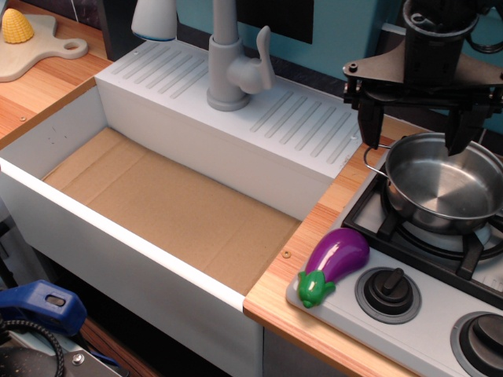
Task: Put pot or pan in sink
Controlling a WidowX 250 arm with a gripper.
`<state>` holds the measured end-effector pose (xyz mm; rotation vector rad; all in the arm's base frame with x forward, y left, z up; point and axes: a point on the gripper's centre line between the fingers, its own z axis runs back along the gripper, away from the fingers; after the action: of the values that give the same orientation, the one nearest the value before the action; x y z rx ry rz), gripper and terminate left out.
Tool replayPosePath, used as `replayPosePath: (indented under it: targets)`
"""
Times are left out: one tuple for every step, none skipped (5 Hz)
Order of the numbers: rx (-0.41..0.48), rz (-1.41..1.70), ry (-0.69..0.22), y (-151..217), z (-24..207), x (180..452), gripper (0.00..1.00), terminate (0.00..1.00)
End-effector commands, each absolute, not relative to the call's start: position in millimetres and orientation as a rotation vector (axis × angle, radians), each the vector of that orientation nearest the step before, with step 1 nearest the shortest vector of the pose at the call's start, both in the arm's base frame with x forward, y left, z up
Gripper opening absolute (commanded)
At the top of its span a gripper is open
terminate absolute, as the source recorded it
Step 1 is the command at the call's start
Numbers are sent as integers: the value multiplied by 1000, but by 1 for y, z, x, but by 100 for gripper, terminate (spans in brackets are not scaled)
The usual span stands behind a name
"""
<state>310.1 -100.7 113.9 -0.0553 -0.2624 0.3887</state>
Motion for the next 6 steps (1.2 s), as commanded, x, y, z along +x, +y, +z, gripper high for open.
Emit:
replayPosePath:
  targets:
    - [-55,389,-262,-101,114,310,100,0]
    - [-47,405,-274,-99,105,310,100,0]
    - [-54,428,-290,-97,88,303,100,0]
    - [-50,442,-291,-94,74,302,100,0]
    - [-80,459,-272,-92,66,305,100,0]
    - [-84,444,-276,-88,64,315,100,0]
